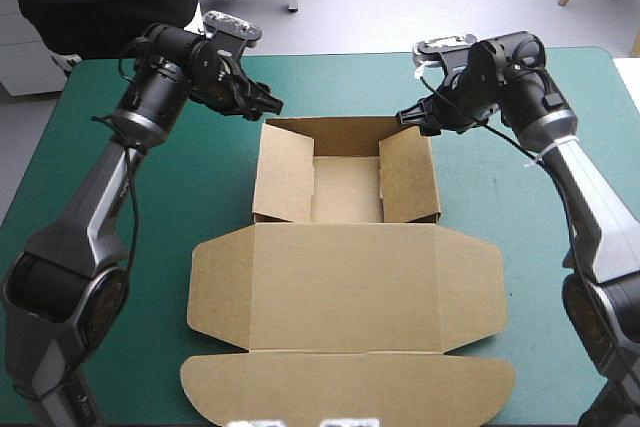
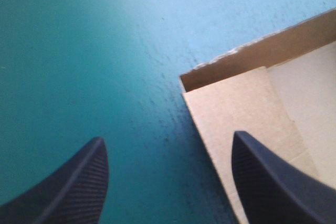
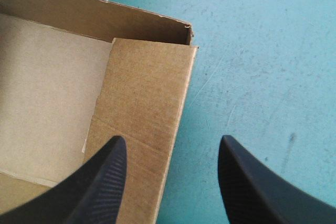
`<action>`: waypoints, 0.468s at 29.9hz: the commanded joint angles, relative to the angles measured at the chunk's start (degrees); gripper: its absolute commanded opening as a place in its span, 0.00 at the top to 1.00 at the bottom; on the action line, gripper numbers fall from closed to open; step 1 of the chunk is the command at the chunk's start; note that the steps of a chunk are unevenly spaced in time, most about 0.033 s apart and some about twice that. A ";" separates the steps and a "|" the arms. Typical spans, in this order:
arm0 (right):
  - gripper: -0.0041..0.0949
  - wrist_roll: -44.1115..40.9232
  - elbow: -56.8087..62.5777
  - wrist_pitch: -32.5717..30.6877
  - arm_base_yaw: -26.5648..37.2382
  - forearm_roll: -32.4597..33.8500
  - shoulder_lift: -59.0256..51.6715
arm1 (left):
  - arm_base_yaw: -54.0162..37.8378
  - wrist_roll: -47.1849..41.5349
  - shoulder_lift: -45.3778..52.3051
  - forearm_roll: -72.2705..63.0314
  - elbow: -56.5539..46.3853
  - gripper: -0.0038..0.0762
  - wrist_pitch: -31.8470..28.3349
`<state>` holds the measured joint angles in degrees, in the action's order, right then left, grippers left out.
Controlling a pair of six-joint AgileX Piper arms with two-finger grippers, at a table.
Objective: Fold the box
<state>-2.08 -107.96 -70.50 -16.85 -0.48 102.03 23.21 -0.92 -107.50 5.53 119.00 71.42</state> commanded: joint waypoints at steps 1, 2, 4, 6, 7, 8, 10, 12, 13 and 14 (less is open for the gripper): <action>0.47 0.02 -1.70 1.54 0.13 0.48 -3.71 | -0.04 0.92 6.53 3.16 1.87 0.49 2.79; 0.47 0.02 -1.70 1.54 0.13 0.48 -3.71 | -0.04 0.92 7.38 3.16 1.87 0.57 2.79; 0.47 -0.58 -1.70 1.54 0.13 0.48 -3.71 | -0.04 0.92 9.15 3.16 1.60 0.77 2.79; 0.47 -0.58 -1.70 1.54 0.13 0.48 -3.61 | -0.04 0.92 11.00 2.93 0.88 0.97 2.79; 0.47 -0.58 -1.70 1.54 0.13 0.48 -3.61 | -0.04 1.28 11.82 2.93 0.38 0.96 2.79; 0.47 -0.58 -1.70 1.54 0.13 1.16 -3.61 | -0.04 1.28 12.90 2.93 -0.41 0.96 2.79; 0.47 -0.58 -1.70 1.54 0.13 1.85 -3.50 | -0.04 1.28 14.90 2.50 -2.11 0.96 2.79; 0.47 -0.58 -1.70 1.54 0.13 2.37 -3.38 | -0.04 1.41 17.58 1.85 -4.90 0.96 2.79; 0.47 -0.66 -1.70 1.54 0.13 2.48 -2.95 | -0.04 1.55 18.70 1.43 -6.66 0.96 2.79; 0.47 -0.83 -1.70 1.54 0.13 2.58 -2.78 | -0.04 2.29 20.15 0.66 -8.68 0.96 2.79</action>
<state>-2.76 -107.96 -70.69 -16.85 1.07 101.50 23.21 0.62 -92.94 7.60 112.93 71.42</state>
